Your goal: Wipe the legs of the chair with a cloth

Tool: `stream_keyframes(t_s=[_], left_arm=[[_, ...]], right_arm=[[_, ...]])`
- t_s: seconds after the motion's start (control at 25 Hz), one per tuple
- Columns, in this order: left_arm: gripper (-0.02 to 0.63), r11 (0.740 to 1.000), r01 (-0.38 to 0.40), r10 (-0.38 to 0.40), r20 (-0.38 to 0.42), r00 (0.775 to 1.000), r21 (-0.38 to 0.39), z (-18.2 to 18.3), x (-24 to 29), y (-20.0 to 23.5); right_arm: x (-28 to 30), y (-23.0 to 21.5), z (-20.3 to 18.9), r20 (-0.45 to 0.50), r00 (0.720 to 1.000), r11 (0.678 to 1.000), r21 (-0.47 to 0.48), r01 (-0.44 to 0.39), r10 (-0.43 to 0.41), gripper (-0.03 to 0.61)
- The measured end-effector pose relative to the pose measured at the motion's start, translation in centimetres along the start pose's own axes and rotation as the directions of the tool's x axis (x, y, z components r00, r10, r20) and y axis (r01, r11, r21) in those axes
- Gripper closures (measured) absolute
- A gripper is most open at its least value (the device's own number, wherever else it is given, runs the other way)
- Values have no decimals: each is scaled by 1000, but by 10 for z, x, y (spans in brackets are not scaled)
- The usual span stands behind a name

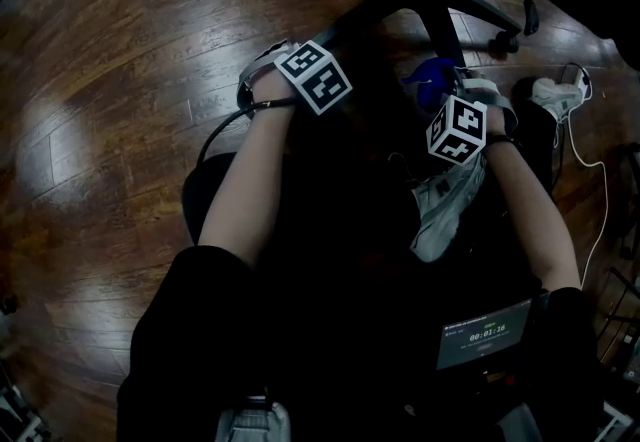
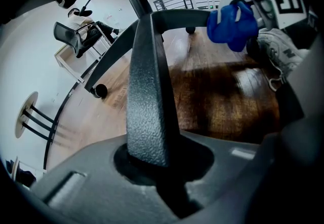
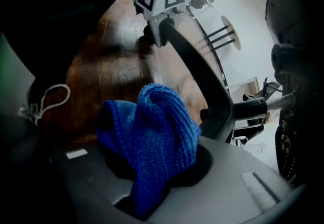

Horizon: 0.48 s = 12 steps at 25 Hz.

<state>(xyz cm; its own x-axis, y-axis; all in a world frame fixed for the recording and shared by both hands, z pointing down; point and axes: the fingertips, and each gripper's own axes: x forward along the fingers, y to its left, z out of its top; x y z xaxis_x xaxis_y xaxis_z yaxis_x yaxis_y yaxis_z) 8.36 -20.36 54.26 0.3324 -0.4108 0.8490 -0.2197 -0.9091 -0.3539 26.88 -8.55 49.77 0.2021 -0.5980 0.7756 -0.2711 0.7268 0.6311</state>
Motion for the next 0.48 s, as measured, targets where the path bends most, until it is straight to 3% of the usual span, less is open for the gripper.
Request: stream_keyframes(t_s=[0.28, 0.48], left_arm=[[561, 1000, 3, -3, -9, 1000, 2, 2, -1, -1], [560, 998, 48, -48, -3, 999, -38, 14, -1, -14]], right_arm=[[34, -89, 33, 54, 985, 986, 10, 164, -164, 483], [50, -129, 36, 88, 974, 978, 26, 206, -207, 483]])
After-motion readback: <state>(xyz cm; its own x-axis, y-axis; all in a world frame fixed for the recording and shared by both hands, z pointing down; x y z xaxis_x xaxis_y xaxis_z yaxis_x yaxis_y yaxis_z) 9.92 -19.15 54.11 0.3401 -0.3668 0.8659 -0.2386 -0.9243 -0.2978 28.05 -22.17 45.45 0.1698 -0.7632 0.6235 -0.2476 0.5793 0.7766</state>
